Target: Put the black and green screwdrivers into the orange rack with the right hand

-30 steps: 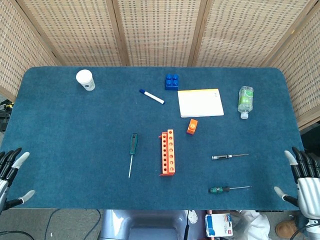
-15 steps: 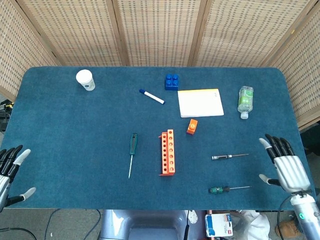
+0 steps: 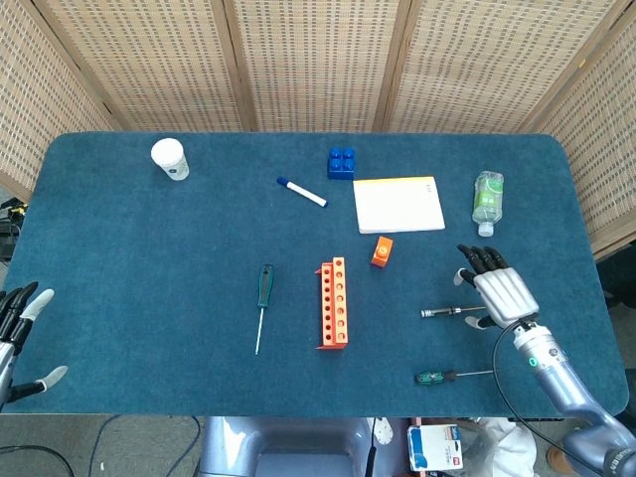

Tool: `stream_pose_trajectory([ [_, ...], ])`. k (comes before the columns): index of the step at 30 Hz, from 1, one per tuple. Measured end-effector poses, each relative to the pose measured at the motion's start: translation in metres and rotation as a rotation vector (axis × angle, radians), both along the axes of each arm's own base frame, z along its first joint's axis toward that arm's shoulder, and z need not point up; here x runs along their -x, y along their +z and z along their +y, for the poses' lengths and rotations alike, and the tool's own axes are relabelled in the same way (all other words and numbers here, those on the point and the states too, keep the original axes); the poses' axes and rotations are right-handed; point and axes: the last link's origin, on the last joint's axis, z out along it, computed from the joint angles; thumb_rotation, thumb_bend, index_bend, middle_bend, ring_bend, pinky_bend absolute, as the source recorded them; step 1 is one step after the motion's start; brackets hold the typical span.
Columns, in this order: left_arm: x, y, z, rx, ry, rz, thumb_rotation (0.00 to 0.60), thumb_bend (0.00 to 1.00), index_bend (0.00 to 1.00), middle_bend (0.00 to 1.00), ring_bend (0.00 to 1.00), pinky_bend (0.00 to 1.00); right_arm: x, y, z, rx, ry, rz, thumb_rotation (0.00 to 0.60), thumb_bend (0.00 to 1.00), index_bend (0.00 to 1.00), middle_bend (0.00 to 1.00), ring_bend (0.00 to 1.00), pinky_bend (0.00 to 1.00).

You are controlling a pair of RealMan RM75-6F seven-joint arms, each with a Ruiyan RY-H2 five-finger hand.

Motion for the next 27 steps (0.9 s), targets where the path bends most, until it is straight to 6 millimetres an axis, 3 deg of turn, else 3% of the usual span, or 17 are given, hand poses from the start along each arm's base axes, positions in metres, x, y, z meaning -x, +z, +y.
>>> stream_pose_trajectory([
  [4,0.0,0.002,0.001,-0.003,0.002,-0.005,0.6,0.0,0.0,0.0,0.0,0.0,0.006,-0.015,-0.001,-0.028,0.002,0.042,0.6,0.09,0.37,0.0,0.0,0.0],
  [11,0.0,0.002,0.0,-0.003,0.004,-0.009,0.6,0.0,0.0,0.0,0.0,0.0,0.017,-0.042,-0.004,-0.072,-0.023,0.083,0.6,0.19,0.39,0.0,0.0,0.0],
  [27,0.002,0.005,0.003,-0.017,0.015,-0.016,0.6,0.0,0.0,0.0,0.0,0.0,0.021,-0.062,-0.009,-0.1,-0.041,0.084,0.6,0.27,0.43,0.0,0.0,0.0],
])
